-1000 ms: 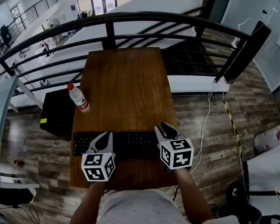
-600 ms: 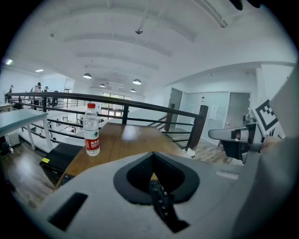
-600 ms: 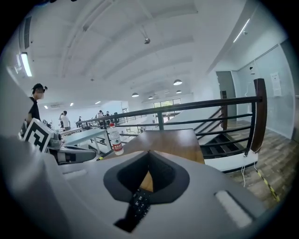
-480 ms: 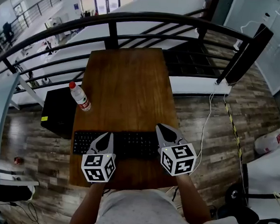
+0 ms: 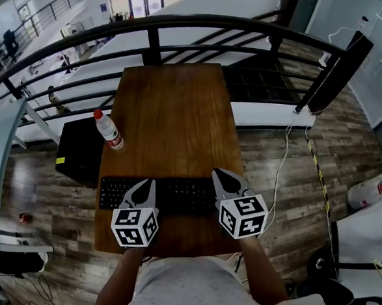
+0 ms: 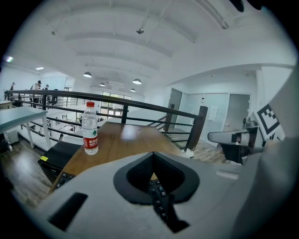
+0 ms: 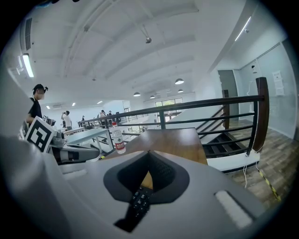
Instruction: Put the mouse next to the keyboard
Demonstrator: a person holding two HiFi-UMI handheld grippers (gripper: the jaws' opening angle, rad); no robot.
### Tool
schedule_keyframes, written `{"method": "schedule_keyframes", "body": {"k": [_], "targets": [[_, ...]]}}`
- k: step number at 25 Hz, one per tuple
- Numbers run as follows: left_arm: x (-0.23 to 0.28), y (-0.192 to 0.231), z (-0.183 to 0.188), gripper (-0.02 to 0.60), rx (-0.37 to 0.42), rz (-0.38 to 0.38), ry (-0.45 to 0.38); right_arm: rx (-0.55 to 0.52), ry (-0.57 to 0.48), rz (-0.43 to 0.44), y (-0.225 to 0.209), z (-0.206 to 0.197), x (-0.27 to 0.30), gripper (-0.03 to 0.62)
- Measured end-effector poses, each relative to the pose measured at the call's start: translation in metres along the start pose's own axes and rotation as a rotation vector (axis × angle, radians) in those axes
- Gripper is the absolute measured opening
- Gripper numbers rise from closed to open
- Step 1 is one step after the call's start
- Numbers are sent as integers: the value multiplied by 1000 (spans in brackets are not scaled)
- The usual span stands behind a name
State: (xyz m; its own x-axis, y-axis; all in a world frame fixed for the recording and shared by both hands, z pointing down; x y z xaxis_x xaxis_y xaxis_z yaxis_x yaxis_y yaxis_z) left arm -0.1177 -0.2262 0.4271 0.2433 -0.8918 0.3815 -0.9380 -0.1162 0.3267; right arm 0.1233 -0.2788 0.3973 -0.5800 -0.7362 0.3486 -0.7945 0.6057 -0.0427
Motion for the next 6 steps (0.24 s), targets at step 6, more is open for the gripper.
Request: {"method": "schedule_keyframes", "body": {"k": [6], "targets": [[-1, 0, -2, -5, -4, -6, 6, 10, 4, 1, 1, -2, -1, 11]]}}
Point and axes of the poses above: the fingertips, and each gripper's own axes: x forward along the fingers, y to its left, z out of its top, the point moved 9 cm from there along -x, backward along the fingers, and after that the axes turned 7 degrees about -x, right-handed, at the moved point
